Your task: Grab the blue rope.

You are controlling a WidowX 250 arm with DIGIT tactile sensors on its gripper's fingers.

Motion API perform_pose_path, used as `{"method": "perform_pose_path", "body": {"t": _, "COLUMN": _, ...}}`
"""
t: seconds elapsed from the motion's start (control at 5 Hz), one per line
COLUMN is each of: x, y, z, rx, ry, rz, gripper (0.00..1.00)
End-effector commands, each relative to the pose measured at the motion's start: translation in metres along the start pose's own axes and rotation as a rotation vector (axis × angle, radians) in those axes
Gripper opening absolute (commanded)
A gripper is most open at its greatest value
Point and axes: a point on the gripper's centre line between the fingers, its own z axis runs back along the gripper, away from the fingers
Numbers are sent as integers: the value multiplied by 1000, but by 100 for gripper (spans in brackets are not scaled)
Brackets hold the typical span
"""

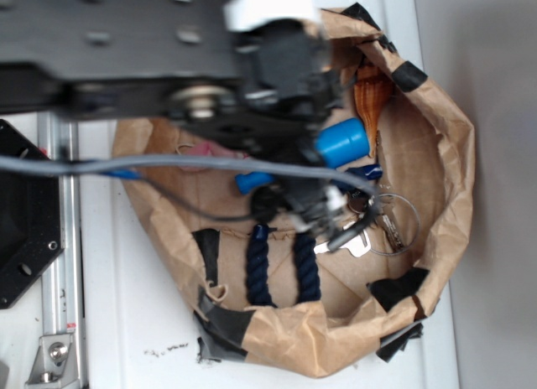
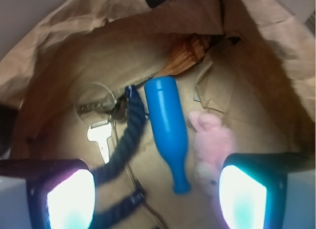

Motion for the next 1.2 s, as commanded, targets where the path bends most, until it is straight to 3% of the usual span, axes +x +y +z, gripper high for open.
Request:
{"method": "perform_pose_path", "body": {"t": 0.0, "x": -22, "y": -51, "z": -66, "rx": -5, "ry": 157, "rz": 81, "gripper": 100}}
{"method": "perform_pose_path", "body": {"t": 0.2, "x": -33, "y": -73, "z": -88, "rx": -19, "ry": 207, "rz": 64, "gripper": 100}}
{"method": "perform_pose_path", "body": {"t": 0.4, "x": -49, "y": -78, "z": -108, "rx": -10, "ry": 248, "rz": 14, "gripper": 100}}
{"method": "perform_pose_path", "body": {"t": 0.6, "x": -52, "y": -66, "z": -118, "rx": -33, "ry": 214, "rz": -46, "gripper": 0}}
{"method": "perform_pose_path", "body": {"t": 0.8, "x": -48, "y": -62, "z": -104, "rx": -43, "ry": 178, "rz": -86, "gripper": 0}}
{"method": "perform_pose_path", "body": {"t": 1.0, "x": -37, "y": -48, "z": -74, "rx": 3, "ry": 94, "rz": -168, "gripper": 0}}
